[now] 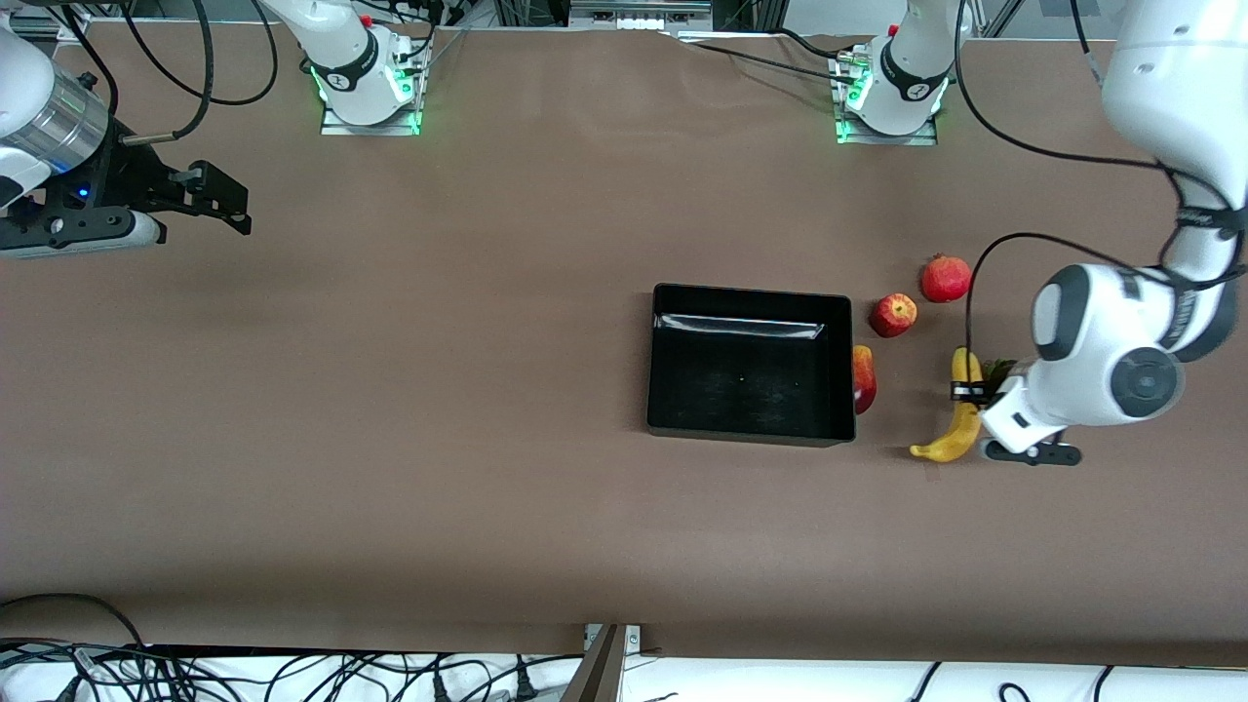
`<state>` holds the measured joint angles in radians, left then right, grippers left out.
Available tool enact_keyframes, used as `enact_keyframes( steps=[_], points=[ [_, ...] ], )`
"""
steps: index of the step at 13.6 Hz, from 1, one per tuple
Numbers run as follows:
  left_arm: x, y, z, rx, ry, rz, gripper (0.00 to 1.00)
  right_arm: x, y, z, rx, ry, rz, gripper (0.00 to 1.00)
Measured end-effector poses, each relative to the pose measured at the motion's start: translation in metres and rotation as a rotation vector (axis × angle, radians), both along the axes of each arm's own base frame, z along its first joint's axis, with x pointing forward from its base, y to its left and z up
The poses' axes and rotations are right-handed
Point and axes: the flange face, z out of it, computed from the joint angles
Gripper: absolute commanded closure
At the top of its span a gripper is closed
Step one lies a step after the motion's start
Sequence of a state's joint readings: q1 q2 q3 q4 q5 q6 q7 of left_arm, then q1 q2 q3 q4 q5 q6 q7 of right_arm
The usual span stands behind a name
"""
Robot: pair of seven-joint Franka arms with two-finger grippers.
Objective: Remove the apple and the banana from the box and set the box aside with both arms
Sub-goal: 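Lift the banana out and lower it beside the plum, open gripper, then raise the left gripper away while the right gripper reaches the tray rim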
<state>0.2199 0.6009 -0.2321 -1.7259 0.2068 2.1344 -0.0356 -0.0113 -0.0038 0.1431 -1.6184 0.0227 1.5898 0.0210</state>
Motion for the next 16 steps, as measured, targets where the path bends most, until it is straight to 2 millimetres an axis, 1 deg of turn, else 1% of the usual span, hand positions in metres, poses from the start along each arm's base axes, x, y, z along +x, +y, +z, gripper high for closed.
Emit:
enact_keyframes(
  steps=[1,2,3,5,7,8,9,10,11,12,13,14,15,16],
  points=[
    [-0.006,0.002,-0.015,0.012,-0.027,-0.021,0.87,0.000,0.000,0.000,0.000,0.000,0.000,0.00],
    [-0.012,0.008,-0.025,0.020,-0.046,-0.032,0.61,0.000,0.000,0.000,0.000,0.000,0.000,0.00],
    [-0.017,0.016,-0.031,0.024,-0.054,-0.032,0.01,0.000,0.000,0.000,0.000,0.000,0.000,0.00],
    [-0.020,0.025,-0.034,0.023,-0.057,-0.021,0.00,0.000,0.000,0.000,0.000,0.000,0.000,0.00],
    [-0.018,0.024,-0.029,0.023,-0.066,-0.023,0.00,0.000,0.000,0.000,0.000,0.000,0.000,0.00],
    [-0.015,0.022,-0.022,0.022,-0.079,-0.026,0.00,0.000,0.000,0.000,0.000,0.000,0.001,0.00],
    [-0.010,0.018,-0.009,0.024,-0.094,-0.031,0.00,0.000,0.000,0.000,0.001,-0.003,0.000,0.00],
    [-0.004,0.012,0.012,0.028,-0.099,-0.038,0.00,0.003,0.001,0.001,0.003,-0.018,0.000,0.00],
    [0.002,0.001,0.041,0.034,-0.094,-0.050,0.00,0.007,0.001,0.001,0.006,-0.041,0.000,0.00],
    [0.008,-0.011,0.075,0.037,-0.075,-0.057,0.00,0.012,0.001,-0.003,0.009,-0.053,0.000,0.00],
    [0.013,-0.023,0.114,0.036,-0.054,-0.058,0.00,0.016,0.001,-0.009,0.011,-0.050,0.000,0.00],
    [0.015,-0.031,0.149,0.033,-0.033,-0.055,0.00,0.020,0.002,-0.019,0.011,-0.030,0.003,0.00],
    [0.015,-0.037,0.179,0.031,-0.011,-0.051,0.00,0.022,0.005,-0.033,0.009,0.008,0.014,0.00],
    [0.013,-0.040,0.205,0.033,0.010,-0.049,0.00,0.022,0.013,-0.047,0.007,0.054,0.030,0.00]
  ],
)
